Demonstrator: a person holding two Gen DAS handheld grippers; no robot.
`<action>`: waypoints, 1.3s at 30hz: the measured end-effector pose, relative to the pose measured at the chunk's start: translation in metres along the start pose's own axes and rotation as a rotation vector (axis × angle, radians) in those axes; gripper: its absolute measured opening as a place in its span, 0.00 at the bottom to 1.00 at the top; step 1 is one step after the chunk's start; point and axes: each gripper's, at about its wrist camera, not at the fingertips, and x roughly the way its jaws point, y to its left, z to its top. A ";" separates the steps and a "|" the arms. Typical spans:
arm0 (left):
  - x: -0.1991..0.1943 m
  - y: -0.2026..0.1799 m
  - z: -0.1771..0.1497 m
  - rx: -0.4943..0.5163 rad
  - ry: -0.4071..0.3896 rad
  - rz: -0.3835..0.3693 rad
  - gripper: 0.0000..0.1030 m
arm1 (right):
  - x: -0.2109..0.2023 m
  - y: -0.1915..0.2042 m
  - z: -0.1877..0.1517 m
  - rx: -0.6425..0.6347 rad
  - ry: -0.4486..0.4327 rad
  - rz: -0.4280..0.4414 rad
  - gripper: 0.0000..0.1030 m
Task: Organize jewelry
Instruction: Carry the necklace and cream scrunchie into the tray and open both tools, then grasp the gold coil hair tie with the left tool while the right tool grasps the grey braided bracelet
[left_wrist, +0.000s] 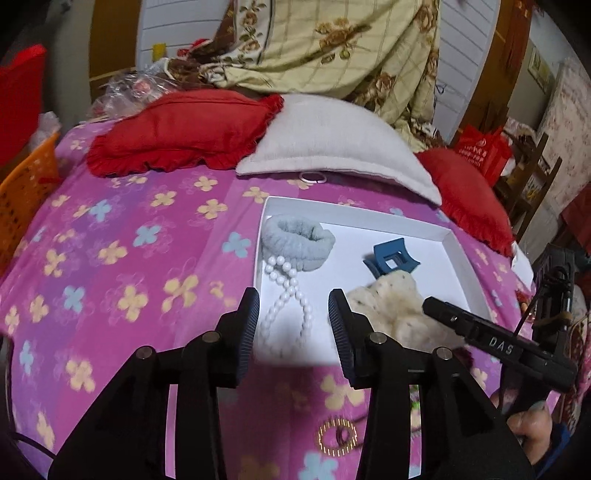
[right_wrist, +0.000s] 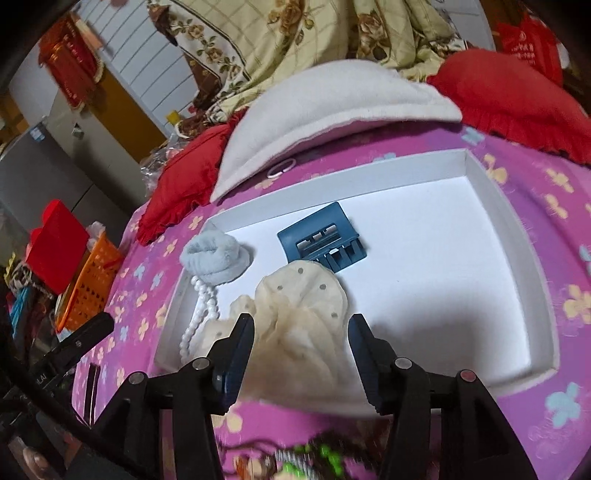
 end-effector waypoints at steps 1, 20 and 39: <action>-0.006 0.000 -0.004 -0.003 -0.004 0.002 0.37 | -0.010 0.000 -0.004 -0.015 -0.004 -0.003 0.49; 0.016 0.003 -0.099 -0.039 0.142 -0.065 0.37 | -0.053 -0.015 -0.110 -0.135 0.058 -0.029 0.50; 0.041 -0.022 -0.104 0.118 0.188 -0.083 0.08 | -0.015 0.011 -0.109 -0.135 0.085 -0.049 0.36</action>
